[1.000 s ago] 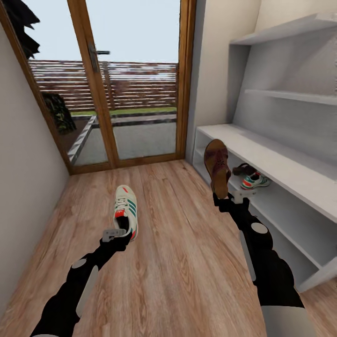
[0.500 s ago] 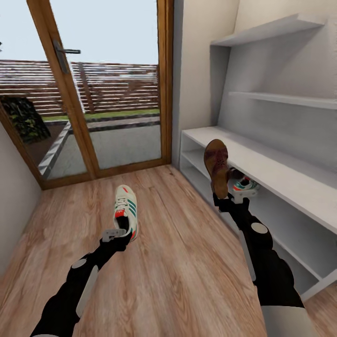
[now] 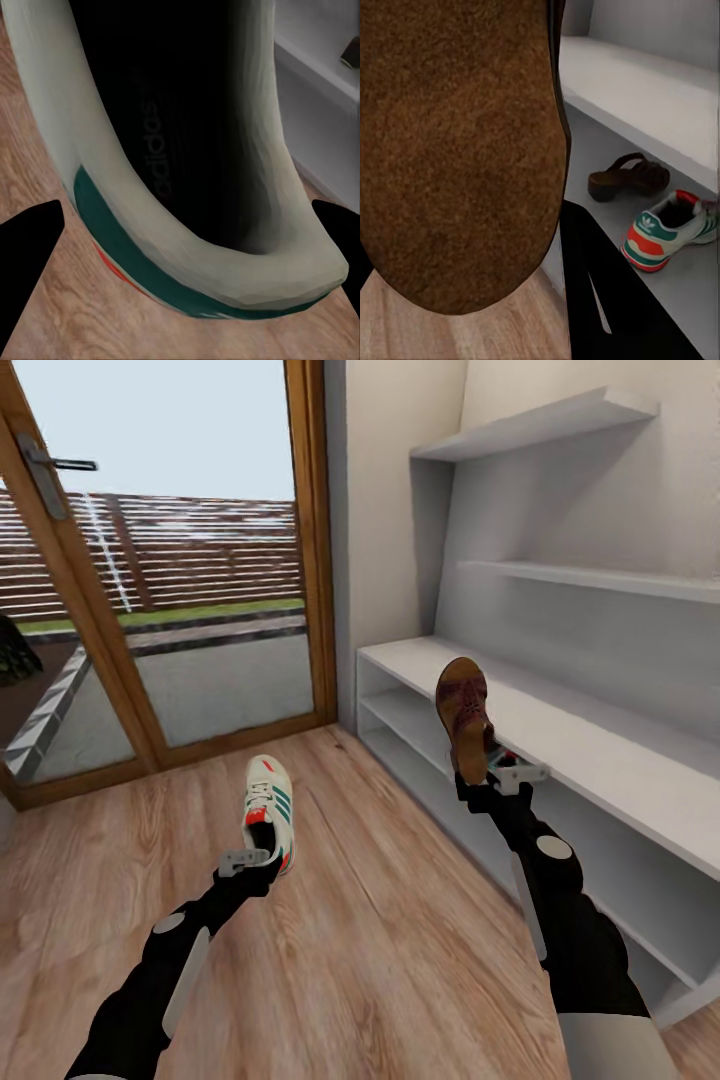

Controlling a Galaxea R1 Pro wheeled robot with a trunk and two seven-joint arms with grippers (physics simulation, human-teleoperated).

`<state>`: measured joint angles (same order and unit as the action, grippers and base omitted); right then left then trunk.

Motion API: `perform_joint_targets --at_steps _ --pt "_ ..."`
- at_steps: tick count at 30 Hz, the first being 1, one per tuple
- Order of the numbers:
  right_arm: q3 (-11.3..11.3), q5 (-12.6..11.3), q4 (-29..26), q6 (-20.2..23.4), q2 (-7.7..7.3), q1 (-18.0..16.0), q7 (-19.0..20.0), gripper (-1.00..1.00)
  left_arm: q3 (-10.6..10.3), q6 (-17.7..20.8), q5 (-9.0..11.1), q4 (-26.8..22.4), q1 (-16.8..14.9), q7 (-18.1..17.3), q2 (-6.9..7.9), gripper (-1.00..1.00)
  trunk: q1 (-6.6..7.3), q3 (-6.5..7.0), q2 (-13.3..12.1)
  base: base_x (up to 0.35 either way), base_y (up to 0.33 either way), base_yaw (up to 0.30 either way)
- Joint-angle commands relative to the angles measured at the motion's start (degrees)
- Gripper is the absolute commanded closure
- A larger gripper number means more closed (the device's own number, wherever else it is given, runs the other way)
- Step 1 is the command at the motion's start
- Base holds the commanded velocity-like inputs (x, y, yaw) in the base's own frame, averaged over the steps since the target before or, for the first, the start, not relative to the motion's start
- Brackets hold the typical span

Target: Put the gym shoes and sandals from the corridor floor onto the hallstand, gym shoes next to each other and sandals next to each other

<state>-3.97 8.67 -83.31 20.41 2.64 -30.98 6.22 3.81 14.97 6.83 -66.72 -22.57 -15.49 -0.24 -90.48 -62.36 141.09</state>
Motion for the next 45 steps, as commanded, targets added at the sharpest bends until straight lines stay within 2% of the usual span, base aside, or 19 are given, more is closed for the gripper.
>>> perform_joint_targets --at_steps 1,16,19,22,25,45 --pt "-0.16 0.39 -0.08 0.33 0.08 -0.05 0.55 1.0 0.14 0.54 0.64 -0.08 -0.01 -0.24 -0.03 1.0 -0.02 -0.02 0.02 0.347 0.128 -0.222" --pt "-0.16 0.39 -0.09 0.33 0.05 -0.05 0.55 1.0 0.11 0.5 0.57 -0.08 -0.01 -0.24 -0.04 1.0 -0.02 0.5 0.02 0.319 0.159 -0.222" --pt "-0.16 0.39 -0.09 0.33 0.05 -0.05 0.55 1.0 -0.79 0.5 0.57 -0.08 -0.01 -0.24 -0.03 1.0 -0.02 0.64 0.02 0.161 0.289 -0.223" --pt "-0.16 0.39 -0.07 0.33 0.07 -0.05 0.55 1.0 -2.84 0.5 0.58 -0.08 -0.01 -0.24 -0.03 1.0 -0.02 0.77 0.02 0.118 0.304 -0.223" --pt "-0.16 0.39 -0.07 0.33 0.08 -0.04 0.55 1.0 -3.47 0.5 0.6 -0.08 -0.01 -0.24 -0.03 1.0 -0.02 0.91 0.02 0.065 0.312 -0.223" --pt "-0.16 0.39 -0.08 0.33 0.06 -0.05 0.55 1.0 -3.64 0.5 0.67 -0.16 -0.01 -0.24 -0.03 1.0 -0.02 1.82 0.02 0.003 0.318 -0.223"
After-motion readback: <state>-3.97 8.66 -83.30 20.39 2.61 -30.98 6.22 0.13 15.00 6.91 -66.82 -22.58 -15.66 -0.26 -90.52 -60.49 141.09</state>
